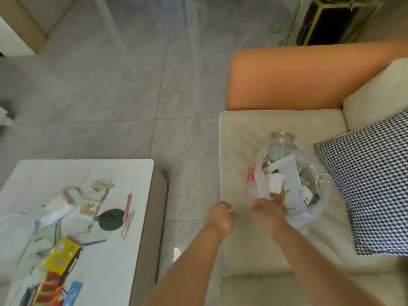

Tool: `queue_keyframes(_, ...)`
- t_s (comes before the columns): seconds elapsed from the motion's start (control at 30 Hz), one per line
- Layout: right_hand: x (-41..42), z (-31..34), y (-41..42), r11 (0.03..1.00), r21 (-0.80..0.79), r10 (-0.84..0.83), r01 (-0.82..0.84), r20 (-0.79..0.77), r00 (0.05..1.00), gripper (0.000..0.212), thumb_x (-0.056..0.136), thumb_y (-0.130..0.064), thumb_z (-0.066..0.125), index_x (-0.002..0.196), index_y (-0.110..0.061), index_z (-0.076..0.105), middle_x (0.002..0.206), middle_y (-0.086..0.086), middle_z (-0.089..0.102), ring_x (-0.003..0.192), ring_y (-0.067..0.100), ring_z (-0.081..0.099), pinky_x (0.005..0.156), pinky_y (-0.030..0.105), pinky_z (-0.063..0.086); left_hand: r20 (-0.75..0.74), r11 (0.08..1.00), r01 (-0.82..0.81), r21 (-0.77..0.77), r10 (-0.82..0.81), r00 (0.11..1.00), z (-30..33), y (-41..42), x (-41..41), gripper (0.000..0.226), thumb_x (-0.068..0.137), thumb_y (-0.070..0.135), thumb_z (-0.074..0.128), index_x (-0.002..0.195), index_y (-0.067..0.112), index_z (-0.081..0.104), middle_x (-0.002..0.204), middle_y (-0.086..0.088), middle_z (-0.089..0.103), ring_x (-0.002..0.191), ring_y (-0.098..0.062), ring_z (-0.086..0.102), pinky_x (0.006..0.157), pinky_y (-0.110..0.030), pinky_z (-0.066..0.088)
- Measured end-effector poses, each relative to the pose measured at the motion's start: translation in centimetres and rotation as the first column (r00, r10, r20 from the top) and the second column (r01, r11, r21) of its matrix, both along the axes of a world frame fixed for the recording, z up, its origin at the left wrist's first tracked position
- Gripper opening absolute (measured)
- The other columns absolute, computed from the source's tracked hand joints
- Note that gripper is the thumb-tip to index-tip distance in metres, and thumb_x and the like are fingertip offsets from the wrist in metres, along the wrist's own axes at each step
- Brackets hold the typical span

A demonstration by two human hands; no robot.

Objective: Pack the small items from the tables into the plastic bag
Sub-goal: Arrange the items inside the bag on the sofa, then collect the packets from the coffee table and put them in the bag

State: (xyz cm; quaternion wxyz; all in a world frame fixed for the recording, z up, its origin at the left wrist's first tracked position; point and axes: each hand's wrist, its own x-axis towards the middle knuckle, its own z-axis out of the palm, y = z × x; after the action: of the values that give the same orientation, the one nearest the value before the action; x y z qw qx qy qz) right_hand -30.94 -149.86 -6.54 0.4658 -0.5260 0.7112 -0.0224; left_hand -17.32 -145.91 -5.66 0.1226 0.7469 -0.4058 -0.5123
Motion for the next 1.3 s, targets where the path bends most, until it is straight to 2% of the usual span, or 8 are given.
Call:
queue_keyframes(0.1,3.5,-0.6,2.3,0.986,0.028,0.167,-0.167,-0.017,0.986,0.017,0.092,-0.005,0.045,0.095,-0.008,0.062,0.097,0.007,0.058,0.102,0.025,0.055,0.091,0.034,0.043,0.023,0.997,-0.073,0.030,0.072,0.997,-0.3,3.5,3.8,0.032,0.091,0.020,0.054,0.122,0.009,0.058,0.127,-0.010,0.059,0.117,-0.024,0.055,0.097,-0.024,0.044)
queue_keyframes(0.2,7.5,-1.5,5.2,0.947,-0.003,0.320,-0.321,-0.065,0.945,0.018,0.092,-0.008,0.048,0.079,-0.017,0.058,0.095,0.011,0.060,0.092,0.022,0.056,0.081,0.030,0.042,0.083,0.992,-0.112,0.059,0.107,0.991,-0.8,7.3,7.9,0.032,0.092,0.022,0.052,0.122,0.011,0.059,0.128,-0.007,0.060,0.119,-0.021,0.055,0.096,-0.021,0.041)
queue_keyframes(0.3,11.6,-2.5,8.4,0.870,0.004,0.491,-0.493,-0.101,0.865,0.022,0.093,-0.013,0.048,0.108,-0.009,0.063,0.121,0.013,0.062,0.114,0.023,0.057,0.094,0.027,0.040,0.138,0.979,-0.172,0.107,0.157,0.978,-1.5,11.7,12.0,0.032,0.092,0.031,0.050,0.120,0.017,0.059,0.126,-0.003,0.061,0.116,-0.021,0.057,0.095,-0.024,0.044)
queue_keyframes(0.4,15.6,-3.6,11.7,0.769,0.025,0.636,-0.638,-0.115,0.763,0.034,0.094,-0.023,0.046,0.125,-0.013,0.056,0.130,0.004,0.059,0.121,0.017,0.054,0.098,0.024,0.039,0.168,0.958,-0.233,0.168,0.205,0.964,-2.3,16.8,15.6,0.032,0.091,0.038,0.049,0.116,0.023,0.061,0.122,-0.001,0.063,0.113,-0.020,0.058,0.093,-0.026,0.045)
queue_keyframes(0.53,20.7,-4.1,17.1,0.636,0.038,0.766,-0.771,-0.147,0.625,0.036,0.094,-0.031,0.045,0.127,-0.021,0.054,0.131,-0.001,0.058,0.122,0.017,0.052,0.099,0.025,0.040,0.197,0.896,-0.377,0.233,0.336,0.921,-3.3,24.4,19.8,0.025,0.086,0.045,0.051,0.102,0.031,0.063,0.115,0.006,0.064,0.106,-0.015,0.060,0.084,-0.024,0.044)
queue_keyframes(0.67,25.9,-4.2,23.0,0.514,0.059,0.854,-0.856,-0.136,0.503,0.038,0.094,-0.034,0.046,0.131,-0.024,0.050,0.134,-0.005,0.054,0.125,0.014,0.050,0.100,0.025,0.038,0.204,0.832,-0.484,0.270,0.442,0.873,-4.2,32.2,23.4,0.019,0.085,0.054,0.050,0.091,0.036,0.055,0.109,0.011,0.061,0.086,-0.007,0.055,0.068,-0.018,0.040)
queue_keyframes(0.9,34.9,-3.7,33.5,0.269,0.051,0.959,-0.962,-0.112,0.262,0.039,0.095,-0.035,0.044,0.131,-0.022,0.045,0.133,-0.003,0.052,0.122,0.015,0.050,0.099,0.027,0.041,0.225,0.688,-0.653,0.318,0.614,0.757,-5.8,44.5,29.1,0.036,0.087,0.058,0.047,0.107,0.031,0.060,0.120,0.008,0.061,0.109,-0.013,0.057,0.095,-0.028,0.047)
queue_keyframes(1.3,47.7,-4.1,46.2,0.006,0.025,0.993,-1.000,-0.116,0.003,0.042,0.092,-0.040,0.051,0.131,-0.023,0.046,0.129,-0.004,0.056,0.116,0.014,0.054,0.092,0.028,0.044,0.258,0.471,-0.858,0.204,0.819,0.512,-8.0,58.8,38.2,0.037,0.087,0.052,0.050,0.112,0.027,0.060,0.118,0.005,0.062,0.109,-0.016,0.058,0.086,-0.027,0.047)
